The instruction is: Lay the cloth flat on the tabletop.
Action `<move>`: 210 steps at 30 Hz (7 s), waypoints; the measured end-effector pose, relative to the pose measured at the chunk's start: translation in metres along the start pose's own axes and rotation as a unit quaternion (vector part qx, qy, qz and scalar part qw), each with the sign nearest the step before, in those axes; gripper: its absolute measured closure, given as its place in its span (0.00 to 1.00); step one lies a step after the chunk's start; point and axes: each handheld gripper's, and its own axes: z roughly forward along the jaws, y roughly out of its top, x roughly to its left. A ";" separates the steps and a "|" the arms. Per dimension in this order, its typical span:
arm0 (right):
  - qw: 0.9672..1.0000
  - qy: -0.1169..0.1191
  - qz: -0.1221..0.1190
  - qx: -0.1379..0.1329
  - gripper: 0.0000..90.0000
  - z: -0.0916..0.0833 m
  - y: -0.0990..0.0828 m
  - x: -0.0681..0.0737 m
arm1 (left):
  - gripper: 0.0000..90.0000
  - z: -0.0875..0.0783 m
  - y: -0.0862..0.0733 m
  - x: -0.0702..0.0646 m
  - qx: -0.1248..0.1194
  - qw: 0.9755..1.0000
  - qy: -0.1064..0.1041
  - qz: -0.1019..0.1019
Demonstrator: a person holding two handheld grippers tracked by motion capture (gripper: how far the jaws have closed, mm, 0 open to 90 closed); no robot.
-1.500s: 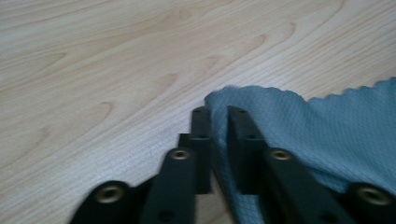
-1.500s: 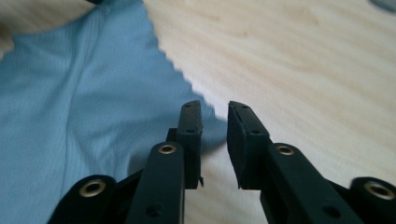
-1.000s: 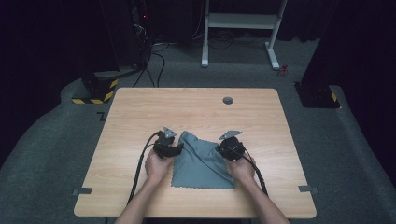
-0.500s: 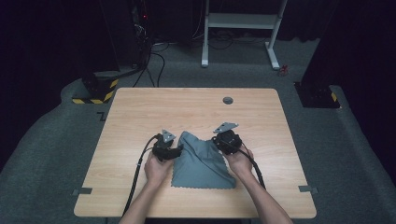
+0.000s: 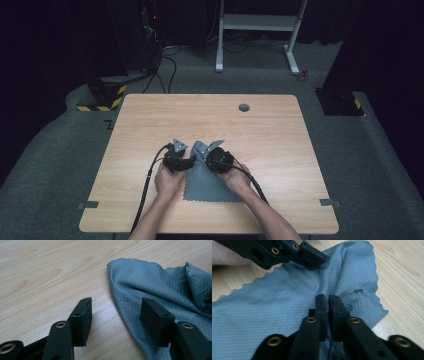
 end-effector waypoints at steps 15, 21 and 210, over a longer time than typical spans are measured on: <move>0.999 -0.016 0.014 -0.046 0.81 -0.028 -0.017 -0.005 | 0.48 0.000 0.000 0.000 0.001 1.000 -0.001 -0.002; 0.999 -0.035 -0.001 -0.024 0.91 -0.012 -0.014 0.004 | 0.48 0.000 0.000 0.000 0.000 1.000 -0.001 -0.002; 0.993 -0.065 0.092 -0.043 0.93 -0.022 -0.044 -0.077 | 0.46 -0.013 -0.010 -0.012 0.004 1.000 -0.028 0.012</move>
